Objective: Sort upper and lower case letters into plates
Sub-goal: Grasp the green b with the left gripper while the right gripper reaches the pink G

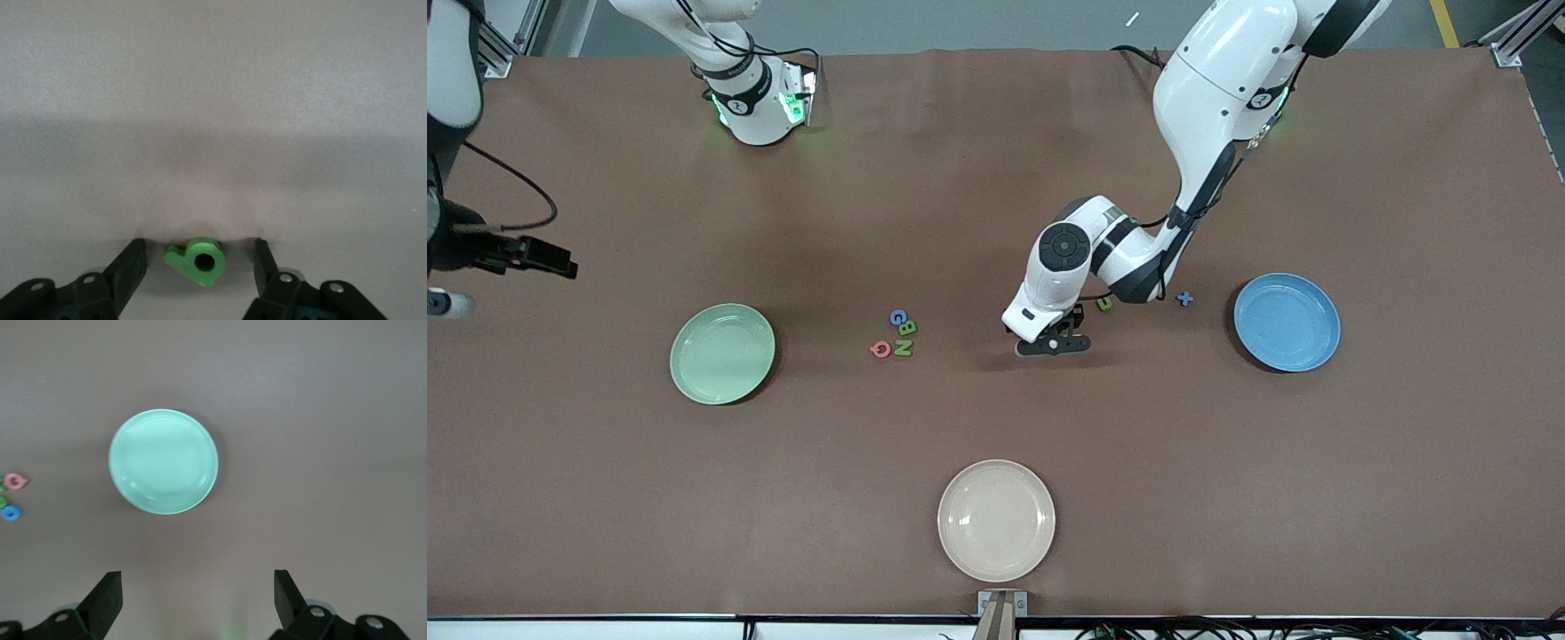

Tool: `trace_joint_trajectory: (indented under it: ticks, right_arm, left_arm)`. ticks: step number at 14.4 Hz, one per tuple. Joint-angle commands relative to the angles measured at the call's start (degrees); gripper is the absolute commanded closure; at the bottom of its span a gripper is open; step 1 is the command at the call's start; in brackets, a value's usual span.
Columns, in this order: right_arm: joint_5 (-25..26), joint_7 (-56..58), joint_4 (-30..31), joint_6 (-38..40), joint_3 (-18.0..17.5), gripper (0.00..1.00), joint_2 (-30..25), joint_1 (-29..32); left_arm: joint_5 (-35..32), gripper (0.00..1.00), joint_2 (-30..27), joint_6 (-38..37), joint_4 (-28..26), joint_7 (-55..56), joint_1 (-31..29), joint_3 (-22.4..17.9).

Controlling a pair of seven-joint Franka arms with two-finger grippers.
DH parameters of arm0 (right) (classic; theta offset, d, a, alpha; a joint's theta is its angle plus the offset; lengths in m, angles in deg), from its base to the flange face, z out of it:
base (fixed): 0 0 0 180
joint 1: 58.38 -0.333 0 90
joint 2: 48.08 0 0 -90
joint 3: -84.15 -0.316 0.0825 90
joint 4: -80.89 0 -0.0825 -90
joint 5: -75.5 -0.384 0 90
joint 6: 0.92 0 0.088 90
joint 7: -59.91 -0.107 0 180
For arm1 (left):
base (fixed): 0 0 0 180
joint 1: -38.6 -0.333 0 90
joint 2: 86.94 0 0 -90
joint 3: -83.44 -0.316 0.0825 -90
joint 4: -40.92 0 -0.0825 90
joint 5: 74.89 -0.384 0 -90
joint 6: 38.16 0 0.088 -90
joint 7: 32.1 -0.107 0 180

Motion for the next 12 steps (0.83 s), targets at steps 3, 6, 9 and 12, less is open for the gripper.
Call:
trace_joint_trajectory:
  ticks: [3,6,9,12]
  right_arm:
    - [-0.8,-13.4,-0.8,1.2,-0.8,0.0,2.1,1.9]
    - [-4.4,-31.0,0.2,-0.6,-0.9,0.0,2.2,0.2]
    - [-9.1,-37.9,8.0,-9.3,-0.9,0.0,1.3,0.1]
    - [-11.5,-44.3,18.6,-22.2,-1.0,0.0,-1.4,-1.8]
  left_arm:
    - [1.4,0.35,-0.9,1.0,-1.9,-1.2,-0.2,0.6]
    - [1.4,0.37,-0.9,1.0,-1.9,-1.3,-0.3,0.5]
    - [1.4,0.48,-0.9,1.0,-1.9,-1.2,-0.2,0.5]
    - [1.4,0.56,-0.9,1.0,-2.0,-1.0,-0.2,0.5]
